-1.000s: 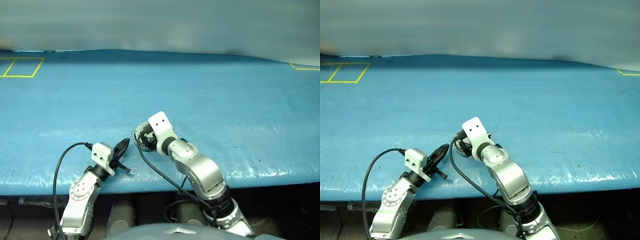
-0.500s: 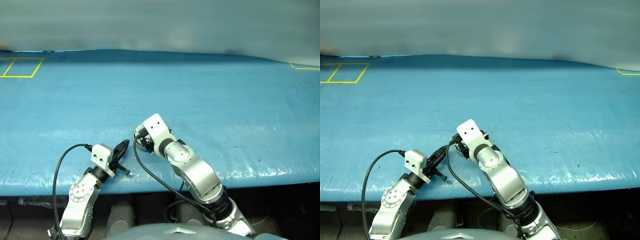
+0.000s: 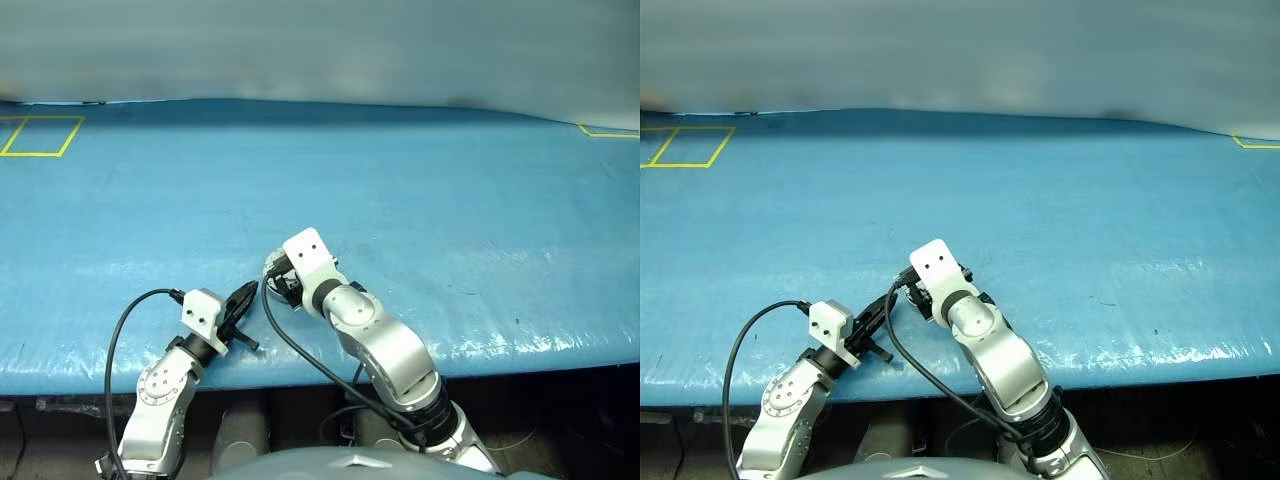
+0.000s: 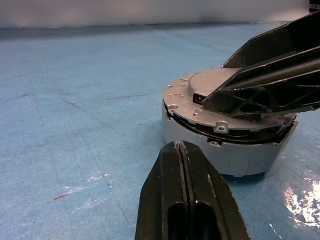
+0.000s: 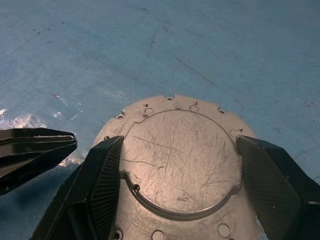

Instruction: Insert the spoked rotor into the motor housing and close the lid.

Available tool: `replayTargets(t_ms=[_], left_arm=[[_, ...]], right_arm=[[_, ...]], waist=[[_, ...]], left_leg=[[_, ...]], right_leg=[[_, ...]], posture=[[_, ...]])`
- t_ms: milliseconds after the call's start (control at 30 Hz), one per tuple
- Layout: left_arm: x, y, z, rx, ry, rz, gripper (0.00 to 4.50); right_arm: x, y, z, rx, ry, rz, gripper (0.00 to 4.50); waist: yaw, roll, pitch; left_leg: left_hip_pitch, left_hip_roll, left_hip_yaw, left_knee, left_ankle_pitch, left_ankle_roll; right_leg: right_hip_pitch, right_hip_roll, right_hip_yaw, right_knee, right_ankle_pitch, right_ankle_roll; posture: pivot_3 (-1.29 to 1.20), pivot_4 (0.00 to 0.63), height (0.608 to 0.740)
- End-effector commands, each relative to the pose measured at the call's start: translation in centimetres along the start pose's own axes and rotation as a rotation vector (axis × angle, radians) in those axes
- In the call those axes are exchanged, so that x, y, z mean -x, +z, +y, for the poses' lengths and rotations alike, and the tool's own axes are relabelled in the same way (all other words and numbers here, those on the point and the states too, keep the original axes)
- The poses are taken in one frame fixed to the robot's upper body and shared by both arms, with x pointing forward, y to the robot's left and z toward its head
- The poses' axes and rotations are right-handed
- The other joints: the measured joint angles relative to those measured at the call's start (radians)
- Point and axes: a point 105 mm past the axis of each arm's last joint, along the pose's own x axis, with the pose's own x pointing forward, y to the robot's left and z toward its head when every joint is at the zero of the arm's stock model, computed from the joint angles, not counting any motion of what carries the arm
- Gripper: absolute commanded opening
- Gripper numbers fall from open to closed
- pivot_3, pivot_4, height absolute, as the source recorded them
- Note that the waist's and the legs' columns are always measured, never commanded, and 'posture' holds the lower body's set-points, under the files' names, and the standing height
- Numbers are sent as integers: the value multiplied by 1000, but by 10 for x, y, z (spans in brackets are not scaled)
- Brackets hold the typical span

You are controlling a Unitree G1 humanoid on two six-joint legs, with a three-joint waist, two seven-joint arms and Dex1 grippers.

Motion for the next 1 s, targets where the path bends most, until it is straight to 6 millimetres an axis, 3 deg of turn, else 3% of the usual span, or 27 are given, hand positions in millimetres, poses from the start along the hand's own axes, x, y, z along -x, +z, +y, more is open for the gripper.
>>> replayTargets(t_ms=[33, 300, 733, 1000], left_arm=[[-1, 8, -2, -15, -18, -24, 0], [-2, 8, -2, -13, -22, -22, 0], [-3, 8, -4, -5, -32, -19, 0], [-6, 7, -6, 2, -42, -22, 0]], right_arm=[[2, 13, 7, -3, 11, -50, 3238], [-3, 4, 4, -12, -23, -30, 3238], [-5, 8, 3, 10, -37, -53, 3238], [-1, -1, -19, 3, -61, -17, 3238]], waist=[[0, 0, 0], [0, 0, 0], [0, -1, 0], [3, -1, -1]], left_leg=[[0, 0, 0, 0, 0, 0], [1, 0, 0, 0, 0, -1], [1, 0, 0, 0, 1, -1], [1, 0, -1, 0, 1, -1]], right_leg=[[0, 0, 0, 0, 0, 0], [0, 0, 0, 0, 0, -1], [1, 0, 0, 0, 0, 0], [1, 0, 0, 0, 0, 0]], posture=[[0, 150, 740], [0, 150, 740], [0, 150, 740], [0, 150, 740]])
